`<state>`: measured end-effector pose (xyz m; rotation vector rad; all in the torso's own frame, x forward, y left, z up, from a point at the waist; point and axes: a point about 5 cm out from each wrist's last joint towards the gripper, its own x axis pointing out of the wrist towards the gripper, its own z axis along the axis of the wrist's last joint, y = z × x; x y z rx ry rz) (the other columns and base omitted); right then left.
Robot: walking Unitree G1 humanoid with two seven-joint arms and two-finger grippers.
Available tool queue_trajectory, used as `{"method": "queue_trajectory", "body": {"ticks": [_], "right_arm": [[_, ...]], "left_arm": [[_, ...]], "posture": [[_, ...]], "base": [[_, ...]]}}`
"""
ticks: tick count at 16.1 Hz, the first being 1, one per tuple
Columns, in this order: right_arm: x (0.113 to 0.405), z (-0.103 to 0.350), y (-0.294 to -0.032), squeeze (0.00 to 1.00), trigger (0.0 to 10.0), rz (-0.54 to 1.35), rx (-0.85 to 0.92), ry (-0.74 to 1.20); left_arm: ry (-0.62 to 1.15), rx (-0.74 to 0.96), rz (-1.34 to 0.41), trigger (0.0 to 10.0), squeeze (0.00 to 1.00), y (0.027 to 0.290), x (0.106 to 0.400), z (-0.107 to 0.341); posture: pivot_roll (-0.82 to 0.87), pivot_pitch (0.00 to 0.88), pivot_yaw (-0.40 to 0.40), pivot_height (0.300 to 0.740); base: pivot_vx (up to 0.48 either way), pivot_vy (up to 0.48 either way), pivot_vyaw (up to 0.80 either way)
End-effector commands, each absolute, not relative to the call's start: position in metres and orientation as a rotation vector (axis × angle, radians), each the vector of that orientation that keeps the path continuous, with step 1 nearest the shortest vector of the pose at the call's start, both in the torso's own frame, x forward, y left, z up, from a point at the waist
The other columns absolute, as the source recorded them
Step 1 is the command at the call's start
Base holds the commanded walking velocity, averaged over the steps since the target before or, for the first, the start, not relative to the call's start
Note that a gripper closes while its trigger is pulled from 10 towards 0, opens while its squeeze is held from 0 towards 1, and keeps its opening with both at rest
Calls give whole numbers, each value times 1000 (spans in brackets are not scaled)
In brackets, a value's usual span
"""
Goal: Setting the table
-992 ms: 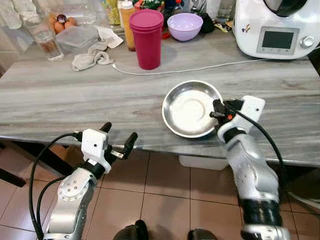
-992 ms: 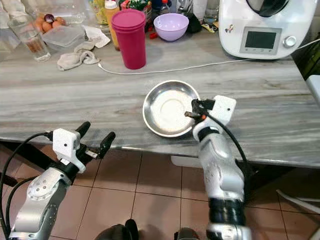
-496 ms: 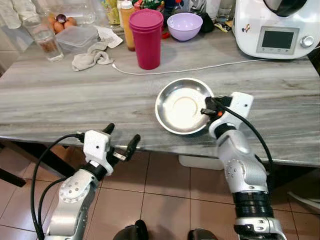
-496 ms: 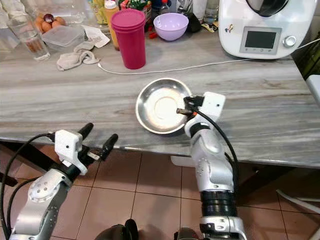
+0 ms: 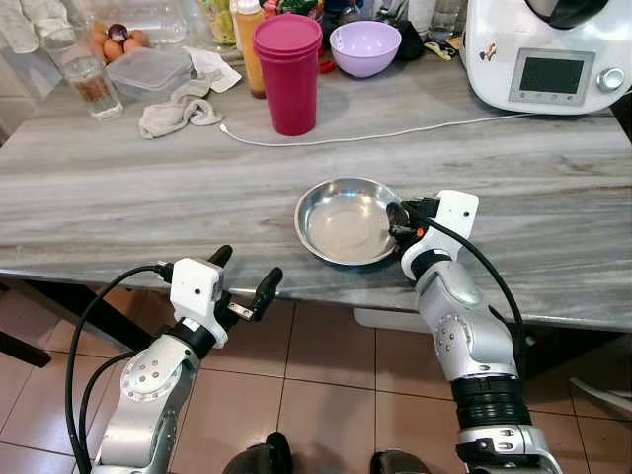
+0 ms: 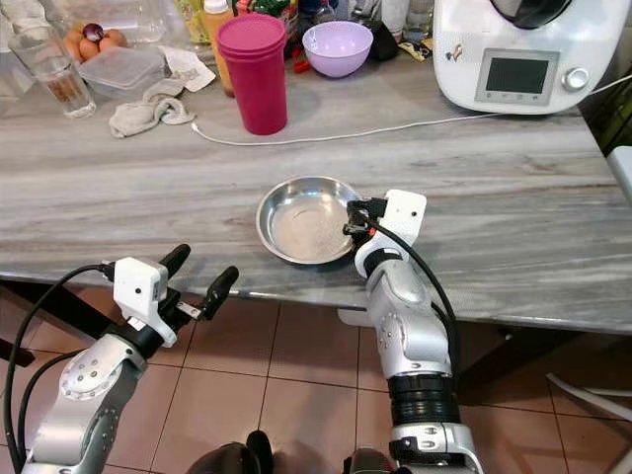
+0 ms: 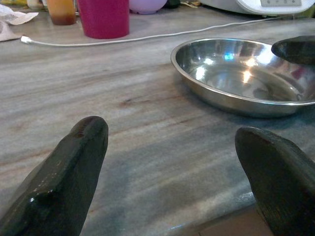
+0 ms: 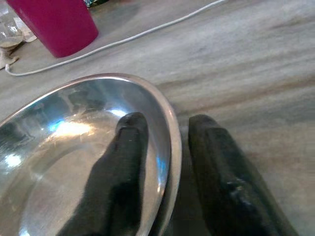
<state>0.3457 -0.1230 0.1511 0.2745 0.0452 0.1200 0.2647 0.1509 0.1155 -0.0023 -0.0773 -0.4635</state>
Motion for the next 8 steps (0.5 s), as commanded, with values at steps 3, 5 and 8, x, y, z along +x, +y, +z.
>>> {"method": "queue_trajectory", "body": {"ticks": [3,5,8], "right_arm": [[342,151,-124,1000,10000,135,247,25],[340,160,-133,1000,10000,111,183,-27],[330,176,-148,1000,10000,97,130,-110]], "left_arm": [[-72,-6,-465,10000,0,151,264,115],[-77,-6,-461,10000,0,150,265,116],[-84,-6,-443,10000,0,152,267,116]], "posture": [[-223,190,49,740],[-224,189,48,740],[-223,186,45,740]], "base": [[0,0,0],[0,0,0],[0,0,0]]}}
